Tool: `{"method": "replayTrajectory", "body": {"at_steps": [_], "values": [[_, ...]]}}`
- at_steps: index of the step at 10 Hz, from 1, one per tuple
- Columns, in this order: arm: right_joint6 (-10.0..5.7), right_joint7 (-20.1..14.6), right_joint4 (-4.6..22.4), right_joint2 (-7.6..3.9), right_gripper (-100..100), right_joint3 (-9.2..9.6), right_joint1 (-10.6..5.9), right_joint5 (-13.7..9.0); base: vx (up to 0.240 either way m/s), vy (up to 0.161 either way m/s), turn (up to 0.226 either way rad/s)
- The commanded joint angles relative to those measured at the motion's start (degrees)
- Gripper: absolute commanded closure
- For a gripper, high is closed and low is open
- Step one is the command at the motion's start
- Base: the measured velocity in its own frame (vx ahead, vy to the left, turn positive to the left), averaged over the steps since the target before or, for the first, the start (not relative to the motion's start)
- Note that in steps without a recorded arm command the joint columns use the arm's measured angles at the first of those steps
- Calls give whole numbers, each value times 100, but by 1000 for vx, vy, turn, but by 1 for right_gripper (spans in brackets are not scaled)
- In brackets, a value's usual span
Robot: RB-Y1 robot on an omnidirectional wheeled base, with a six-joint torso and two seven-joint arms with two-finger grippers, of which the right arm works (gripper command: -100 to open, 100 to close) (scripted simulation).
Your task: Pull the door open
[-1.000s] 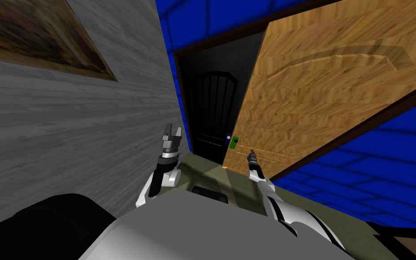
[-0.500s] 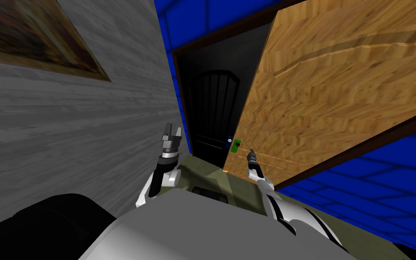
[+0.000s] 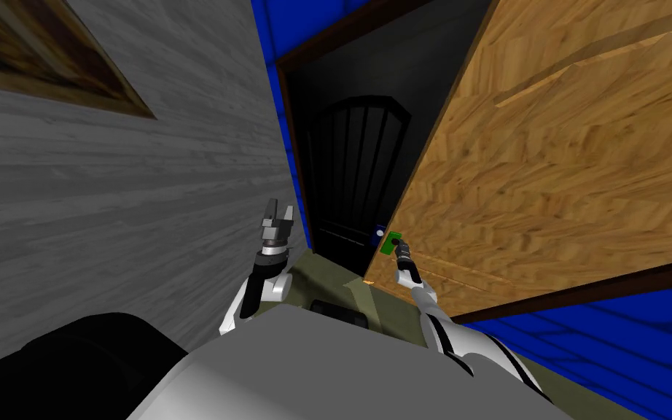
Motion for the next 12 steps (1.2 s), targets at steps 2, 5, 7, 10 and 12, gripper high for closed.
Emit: {"method": "replayTrajectory", "body": {"at_steps": [2, 5, 7, 10, 12], "values": [[-6, -2, 9, -5, 100, -2, 6, -1, -29, -20, -3], [-6, -2, 9, -5, 100, -2, 6, -1, -12, -4, 0], [3, -16, 28, -69, -100, -27, 75, -10, -167, -27, -111], [17, -41, -5, -13, -100, 46, 36, 19, -210, 12, 17], [23, -54, -30, 38, -100, 99, -4, 40, -160, 81, 50]]}}
